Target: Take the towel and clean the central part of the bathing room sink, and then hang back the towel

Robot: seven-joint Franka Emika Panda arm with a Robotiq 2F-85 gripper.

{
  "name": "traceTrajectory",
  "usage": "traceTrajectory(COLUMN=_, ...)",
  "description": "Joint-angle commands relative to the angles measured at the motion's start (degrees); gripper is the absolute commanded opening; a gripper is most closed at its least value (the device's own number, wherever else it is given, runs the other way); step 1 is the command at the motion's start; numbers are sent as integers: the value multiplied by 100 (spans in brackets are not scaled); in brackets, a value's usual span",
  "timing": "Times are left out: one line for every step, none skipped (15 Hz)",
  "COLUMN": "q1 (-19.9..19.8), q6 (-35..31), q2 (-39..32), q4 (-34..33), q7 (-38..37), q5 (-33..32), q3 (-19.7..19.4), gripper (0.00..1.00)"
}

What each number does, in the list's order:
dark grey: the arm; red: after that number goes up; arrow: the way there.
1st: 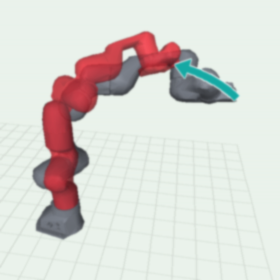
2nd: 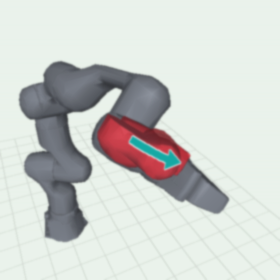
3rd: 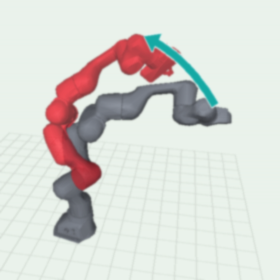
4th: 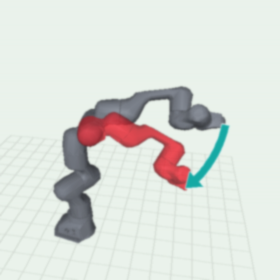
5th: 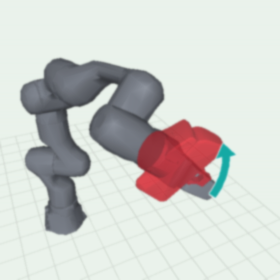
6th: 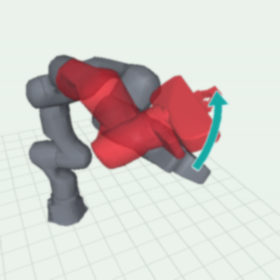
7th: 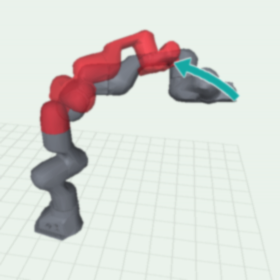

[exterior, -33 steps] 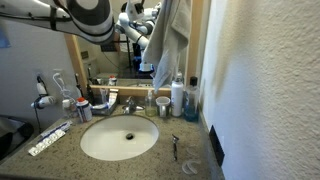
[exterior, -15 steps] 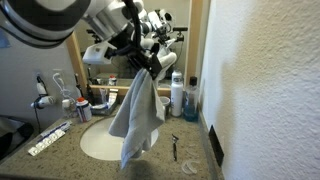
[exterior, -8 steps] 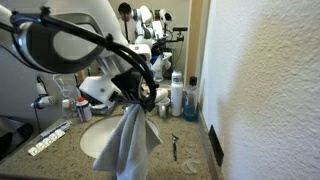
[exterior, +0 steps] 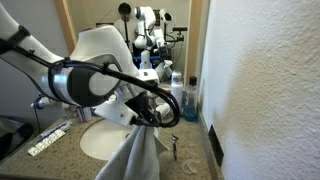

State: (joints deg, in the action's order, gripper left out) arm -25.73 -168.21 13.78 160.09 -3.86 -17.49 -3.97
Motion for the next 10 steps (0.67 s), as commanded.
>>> traceTrajectory(q1=-568, q6=-978, q2=-675, q4=0, q7=-592, q5=-1090, q3=245, gripper=6)
traceTrajectory(q1=-724, q6=-1091, q2=-744, q4=-2, q7=-805, q5=-1451, q3=300, gripper=6)
traceTrajectory(q1=-930, q6=-1180, q2=-729, q4=-9, q7=-1058, q5=-1914, q3=367, gripper=6)
traceTrajectory(q1=-1040, q6=-1233, q2=-702, q4=-18, q7=-1277, q5=-2276, q3=402, gripper=6)
traceTrajectory(q1=-1107, q6=-1271, q2=-701, q4=-30, q7=-1484, q5=-2563, q3=427, gripper=6)
traceTrajectory(q1=-1175, q6=-1315, q2=-705, q4=-45, q7=-1708, q5=-2840, q3=464, gripper=6)
traceTrajectory(q1=-1197, q6=-1312, q2=-707, q4=-58, q7=-1953, q5=-3096, q3=510, gripper=6)
traceTrajectory(q1=-1215, q6=-1298, q2=-720, q4=-71, q7=-2220, q5=-3359, q3=561, gripper=6)
traceTrajectory(q1=-1176, q6=-1295, q2=-784, q4=-82, q7=-2491, q5=-3593, q3=596, gripper=6)
traceTrajectory(q1=-1147, q6=-1280, q2=-848, q4=-86, q7=-2777, q5=-3854, q3=645, gripper=6)
